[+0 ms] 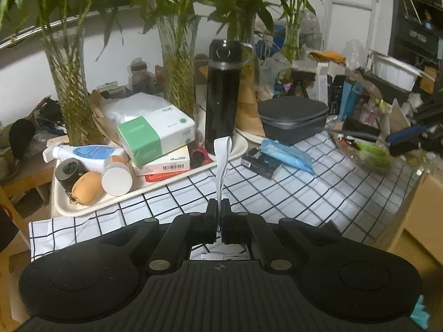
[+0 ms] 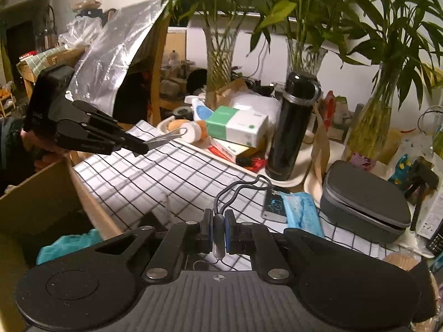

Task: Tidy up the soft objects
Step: 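Carry both cables into the cardboard box and open both grippers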

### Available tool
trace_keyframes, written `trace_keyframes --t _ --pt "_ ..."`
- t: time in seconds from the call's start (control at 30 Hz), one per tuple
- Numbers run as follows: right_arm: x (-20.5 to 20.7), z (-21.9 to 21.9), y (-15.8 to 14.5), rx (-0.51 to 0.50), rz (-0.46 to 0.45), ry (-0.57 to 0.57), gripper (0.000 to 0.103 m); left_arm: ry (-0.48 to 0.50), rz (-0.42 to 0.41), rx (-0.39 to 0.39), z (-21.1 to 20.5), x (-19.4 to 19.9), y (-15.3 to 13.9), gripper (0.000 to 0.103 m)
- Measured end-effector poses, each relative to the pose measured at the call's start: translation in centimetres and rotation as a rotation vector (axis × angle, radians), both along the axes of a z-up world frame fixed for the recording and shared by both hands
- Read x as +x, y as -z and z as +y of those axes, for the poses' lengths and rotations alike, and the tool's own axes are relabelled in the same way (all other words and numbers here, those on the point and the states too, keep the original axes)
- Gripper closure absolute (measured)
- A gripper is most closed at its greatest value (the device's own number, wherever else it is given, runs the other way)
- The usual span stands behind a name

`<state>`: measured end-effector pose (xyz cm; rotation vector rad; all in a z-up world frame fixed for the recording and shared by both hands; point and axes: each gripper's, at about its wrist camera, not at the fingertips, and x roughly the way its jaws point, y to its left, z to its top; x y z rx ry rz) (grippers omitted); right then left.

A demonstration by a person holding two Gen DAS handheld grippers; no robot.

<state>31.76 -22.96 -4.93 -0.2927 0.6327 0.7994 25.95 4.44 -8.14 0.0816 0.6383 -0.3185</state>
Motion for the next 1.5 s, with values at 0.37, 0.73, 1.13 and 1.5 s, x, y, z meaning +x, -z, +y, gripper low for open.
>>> trace_keyframes --t 0.37,0.73,1.13,1.5 --pt "-4.0 0.4 -1.4 0.035 -0.027 -0.036 0.093 -0.021 -0.081 -0.021 -0.4 -3.8 -2.8 0.1" --pt "-7.1 0.1 -2.3 0.076 -0.047 -0.056 0.093 0.022 -0.098 -0.074 -1.8 -8.3 -6.5 0.1" --pt "-10.7 -1.2 -3.1 0.121 -0.073 -0.106 0.093 0.054 -0.037 -0.032 -3.4 -13.3 -7.3 0.1" --pt "-14.2 -1.5 -2.7 0.1 -0.064 -0.216 0.093 0.03 0.055 -0.02 -4.6 -15.6 -6.3 0.1"
